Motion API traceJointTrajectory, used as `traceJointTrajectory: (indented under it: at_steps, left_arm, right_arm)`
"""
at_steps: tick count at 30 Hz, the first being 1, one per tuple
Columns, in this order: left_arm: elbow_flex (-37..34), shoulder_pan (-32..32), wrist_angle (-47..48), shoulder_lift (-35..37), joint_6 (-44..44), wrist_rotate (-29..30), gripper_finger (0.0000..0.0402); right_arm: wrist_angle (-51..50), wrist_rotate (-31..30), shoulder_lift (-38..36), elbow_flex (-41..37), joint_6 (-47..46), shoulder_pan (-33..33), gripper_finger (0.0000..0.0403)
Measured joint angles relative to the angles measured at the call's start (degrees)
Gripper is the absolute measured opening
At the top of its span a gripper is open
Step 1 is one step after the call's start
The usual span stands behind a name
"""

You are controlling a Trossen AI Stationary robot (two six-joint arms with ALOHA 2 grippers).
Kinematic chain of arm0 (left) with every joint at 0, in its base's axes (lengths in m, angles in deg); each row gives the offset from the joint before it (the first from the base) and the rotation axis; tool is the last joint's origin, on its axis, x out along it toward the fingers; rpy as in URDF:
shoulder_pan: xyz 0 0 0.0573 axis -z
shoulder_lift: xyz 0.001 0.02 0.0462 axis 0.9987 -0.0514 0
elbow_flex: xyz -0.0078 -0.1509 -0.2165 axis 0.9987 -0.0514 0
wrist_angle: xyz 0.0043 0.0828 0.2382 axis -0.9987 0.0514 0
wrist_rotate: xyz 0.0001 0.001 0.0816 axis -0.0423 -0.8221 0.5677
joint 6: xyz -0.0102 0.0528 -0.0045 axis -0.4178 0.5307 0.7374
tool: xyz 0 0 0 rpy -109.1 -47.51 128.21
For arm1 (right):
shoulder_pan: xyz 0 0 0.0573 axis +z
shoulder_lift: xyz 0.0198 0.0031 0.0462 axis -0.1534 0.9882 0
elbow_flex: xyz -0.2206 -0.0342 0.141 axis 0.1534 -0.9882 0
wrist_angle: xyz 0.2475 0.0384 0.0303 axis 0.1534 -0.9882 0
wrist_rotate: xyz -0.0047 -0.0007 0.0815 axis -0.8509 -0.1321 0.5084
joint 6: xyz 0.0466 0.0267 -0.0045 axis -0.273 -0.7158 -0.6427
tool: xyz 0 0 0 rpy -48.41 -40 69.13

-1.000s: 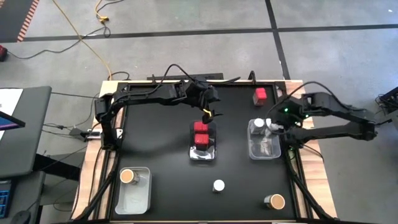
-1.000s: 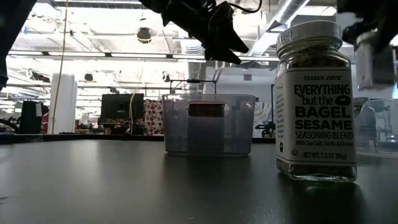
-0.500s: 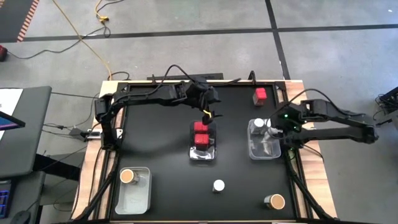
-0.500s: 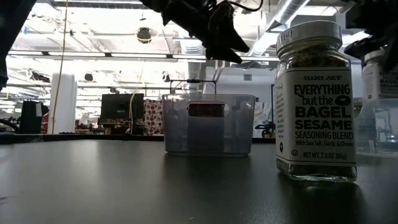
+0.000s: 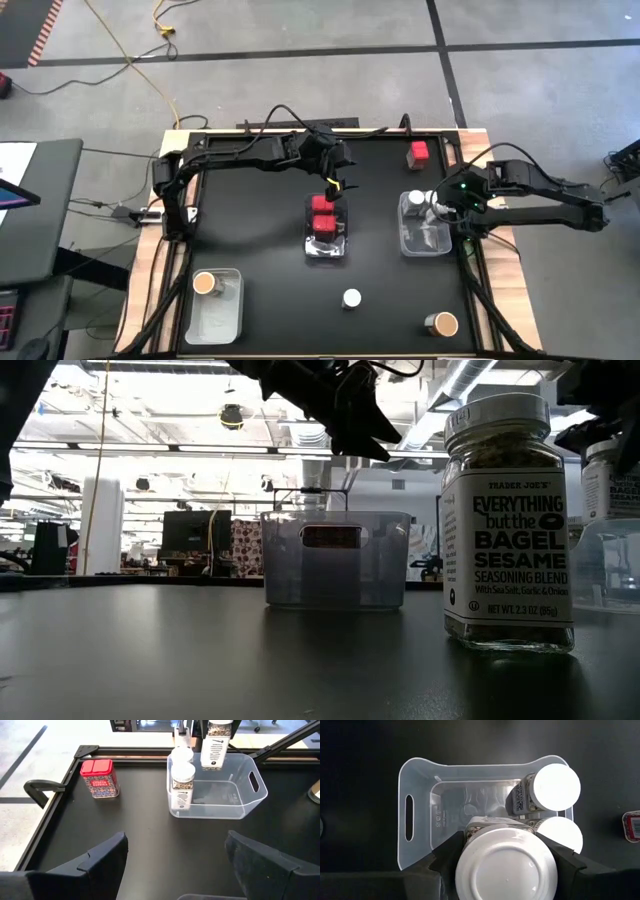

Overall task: Sort spices by type
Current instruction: Put the white seasoning bottle into the transparent bin

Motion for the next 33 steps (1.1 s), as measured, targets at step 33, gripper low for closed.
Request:
traceJointTrajectory:
  at_steps: [33]
  left_arm:
    - [0.0, 0.0, -0.07, 0.0, 0.18, 0.24, 0.032]
  right_arm:
    - [-10.18, 0.04, 0.61, 10.19, 18.66, -0.17, 0.0226]
